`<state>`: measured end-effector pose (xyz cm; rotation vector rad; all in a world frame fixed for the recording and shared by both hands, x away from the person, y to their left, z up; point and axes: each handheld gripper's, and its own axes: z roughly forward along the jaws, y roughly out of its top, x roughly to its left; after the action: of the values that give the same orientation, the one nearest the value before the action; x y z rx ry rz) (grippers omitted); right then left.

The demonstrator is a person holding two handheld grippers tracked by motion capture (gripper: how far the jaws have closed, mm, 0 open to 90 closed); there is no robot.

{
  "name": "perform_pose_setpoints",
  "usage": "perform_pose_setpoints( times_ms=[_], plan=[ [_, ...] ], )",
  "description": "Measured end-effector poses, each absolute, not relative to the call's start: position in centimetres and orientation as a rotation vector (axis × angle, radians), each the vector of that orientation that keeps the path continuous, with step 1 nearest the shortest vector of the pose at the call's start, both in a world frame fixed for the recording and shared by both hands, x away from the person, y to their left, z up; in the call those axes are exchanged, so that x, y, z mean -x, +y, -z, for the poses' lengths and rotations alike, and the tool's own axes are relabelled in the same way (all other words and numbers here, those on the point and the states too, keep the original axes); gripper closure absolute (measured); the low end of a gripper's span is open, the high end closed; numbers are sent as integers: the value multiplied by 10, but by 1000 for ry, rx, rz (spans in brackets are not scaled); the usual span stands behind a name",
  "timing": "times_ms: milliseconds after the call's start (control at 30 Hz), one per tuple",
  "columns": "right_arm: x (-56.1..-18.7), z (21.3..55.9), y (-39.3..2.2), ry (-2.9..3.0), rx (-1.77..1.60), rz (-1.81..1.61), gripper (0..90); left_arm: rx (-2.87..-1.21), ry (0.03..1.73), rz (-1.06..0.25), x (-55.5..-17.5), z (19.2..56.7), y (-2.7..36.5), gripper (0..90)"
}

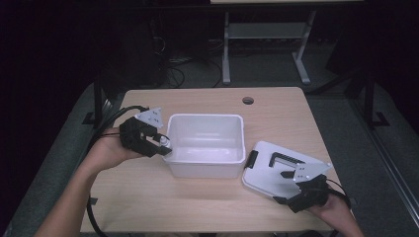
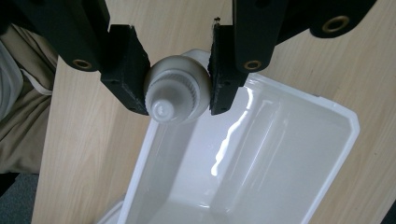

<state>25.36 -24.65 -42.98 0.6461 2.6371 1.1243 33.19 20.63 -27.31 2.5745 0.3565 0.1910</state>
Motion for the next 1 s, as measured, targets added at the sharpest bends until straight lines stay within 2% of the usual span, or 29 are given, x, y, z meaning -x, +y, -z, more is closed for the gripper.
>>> perform_pose_setpoints(
  times_ms=[1000],
  plan=[
    [-253, 430, -251, 2628, -658, -1121, 159, -2621, 390, -170, -352, 301, 192, 597]
  ],
)
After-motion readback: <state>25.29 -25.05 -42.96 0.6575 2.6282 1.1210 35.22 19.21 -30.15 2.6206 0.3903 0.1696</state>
